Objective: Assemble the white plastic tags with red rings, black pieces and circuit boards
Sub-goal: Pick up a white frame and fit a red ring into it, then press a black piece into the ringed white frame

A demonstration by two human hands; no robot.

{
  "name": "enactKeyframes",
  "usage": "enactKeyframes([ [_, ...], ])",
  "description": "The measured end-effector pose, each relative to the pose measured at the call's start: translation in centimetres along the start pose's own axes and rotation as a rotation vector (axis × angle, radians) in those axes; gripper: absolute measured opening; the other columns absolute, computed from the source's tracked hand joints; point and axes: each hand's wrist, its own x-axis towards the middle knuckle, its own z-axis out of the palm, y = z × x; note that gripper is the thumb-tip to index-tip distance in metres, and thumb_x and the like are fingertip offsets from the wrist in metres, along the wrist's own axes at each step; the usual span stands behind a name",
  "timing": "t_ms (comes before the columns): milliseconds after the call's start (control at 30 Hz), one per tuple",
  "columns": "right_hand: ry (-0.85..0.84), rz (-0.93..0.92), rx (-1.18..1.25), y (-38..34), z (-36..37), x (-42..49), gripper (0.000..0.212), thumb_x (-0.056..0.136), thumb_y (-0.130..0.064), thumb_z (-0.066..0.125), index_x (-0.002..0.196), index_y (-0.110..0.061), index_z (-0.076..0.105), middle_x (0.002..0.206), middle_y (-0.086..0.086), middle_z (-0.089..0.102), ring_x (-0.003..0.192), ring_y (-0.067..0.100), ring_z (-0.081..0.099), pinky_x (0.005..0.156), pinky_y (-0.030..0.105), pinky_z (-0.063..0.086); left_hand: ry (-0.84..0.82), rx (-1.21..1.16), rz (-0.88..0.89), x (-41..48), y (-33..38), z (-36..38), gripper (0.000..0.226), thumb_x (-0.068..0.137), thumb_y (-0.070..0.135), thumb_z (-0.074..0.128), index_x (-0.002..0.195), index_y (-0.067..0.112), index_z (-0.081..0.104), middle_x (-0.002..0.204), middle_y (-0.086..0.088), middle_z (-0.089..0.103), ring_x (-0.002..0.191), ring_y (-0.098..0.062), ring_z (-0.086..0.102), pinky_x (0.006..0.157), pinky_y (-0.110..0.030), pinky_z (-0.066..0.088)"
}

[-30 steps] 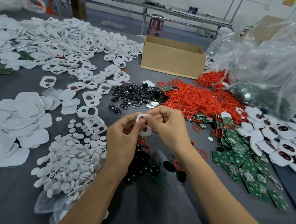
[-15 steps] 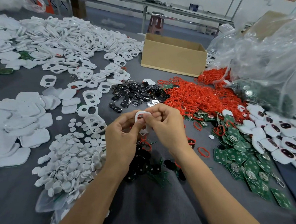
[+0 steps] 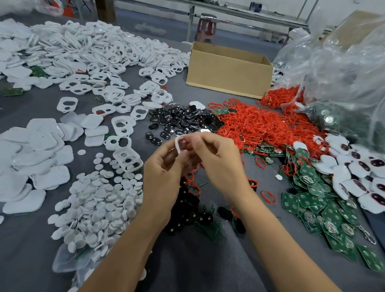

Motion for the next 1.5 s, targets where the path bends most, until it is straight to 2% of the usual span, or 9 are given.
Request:
enactKeyframes([
  [200,0.016,0.003,0.067,0.3,-0.9,0.6,0.024,0.098,-0.002,0.047,0.099,-0.008,0.070,0.077,-0.004,0.067,0.067,0.002,0.061,0.066,0.021,0.052,0.227,-0.018,-0.029,0.7,0.5,-0.7,0.019,0.094,0.001,0.059,0.099,0.015,0.072,0.086,-0.001,0.077,0.077,-0.018,0.072,0.064,-0.020,0.057],
  [300,0.028,0.028,-0.160,1.1,-2.0,1.0,0.023,0.095,0.000,0.052,0.099,-0.014,0.071,0.080,-0.006,0.068,0.070,0.005,0.060,0.067,0.018,0.048,0.386,-0.041,-0.037,1.4,1.0,-1.7,0.017,0.092,-0.001,0.061,0.097,0.012,0.071,0.082,0.002,0.076,0.076,-0.012,0.073,0.062,-0.018,0.057],
  [433,-0.095,0.056,-0.325,1.3,-2.7,1.0,0.028,0.091,0.008,0.051,0.094,-0.009,0.073,0.080,-0.004,0.069,0.062,-0.011,0.058,0.058,0.002,0.040,0.507,-0.047,-0.012,2.0,1.8,-2.6,0.018,0.092,-0.005,0.058,0.107,0.000,0.066,0.092,-0.008,0.073,0.075,-0.013,0.073,0.062,-0.020,0.057],
  [600,-0.270,0.005,-0.486,0.6,-3.2,1.0,0.030,0.084,0.006,0.058,0.084,-0.019,0.076,0.075,0.000,0.072,0.067,0.012,0.063,0.064,0.020,0.049,0.554,-0.030,0.016,2.3,2.5,-3.0,0.019,0.091,-0.005,0.059,0.109,-0.004,0.066,0.094,-0.012,0.071,0.073,-0.015,0.073,0.063,-0.020,0.057],
  [700,-0.417,-0.064,-0.506,-0.1,-2.7,0.5,0.019,0.081,-0.004,0.069,0.081,-0.022,0.076,0.063,-0.006,0.062,0.056,0.005,0.050,0.060,0.018,0.042,0.526,-0.008,0.003,2.0,2.5,-2.9,0.012,0.089,-0.004,0.061,0.098,0.000,0.067,0.085,-0.006,0.071,0.071,-0.015,0.072,0.062,-0.020,0.057],
  [933,-0.584,-0.050,-0.712,-0.1,0.0,-0.1,0.022,0.078,-0.018,0.076,0.100,-0.017,0.074,0.093,0.004,0.071,0.084,0.019,0.063,0.076,0.028,0.049,0.460,-0.020,-0.055,1.9,2.2,-2.5,0.018,0.085,-0.006,0.064,0.078,0.011,0.065,0.080,-0.006,0.070,0.062,-0.014,0.071,0.056,-0.022,0.057],
  [1100,-0.515,-0.028,-0.633,-0.2,-0.3,-0.1,0.015,0.074,-0.014,0.079,0.084,-0.017,0.069,0.076,-0.001,0.066,0.067,0.012,0.056,0.063,0.024,0.041,0.383,0.022,-0.089,1.6,1.5,-2.1,0.009,0.086,0.002,0.069,0.085,0.012,0.070,0.074,-0.002,0.074,0.070,-0.019,0.073,0.058,-0.023,0.057],
  [1267,0.001,-0.181,-0.314,-0.4,-0.9,0.1,0.019,0.074,-0.010,0.077,0.072,-0.021,0.062,0.058,-0.009,0.060,0.052,0.003,0.054,0.055,0.018,0.045,0.219,0.177,-0.110,0.8,1.2,-1.5,0.009,0.089,0.006,0.068,0.092,0.014,0.071,0.078,-0.001,0.076,0.071,-0.019,0.074,0.063,-0.030,0.059],
  [1500,0.121,-0.508,-0.512,0.9,0.2,-0.5,0.011,0.075,0.002,0.069,0.082,-0.005,0.074,0.080,0.009,0.071,0.072,0.029,0.066,0.063,0.041,0.054,0.020,0.147,-0.134,-0.1,1.1,-0.5,0.014,0.090,0.002,0.066,0.095,0.013,0.072,0.083,-0.006,0.077,0.072,-0.018,0.073,0.065,-0.030,0.061],
])
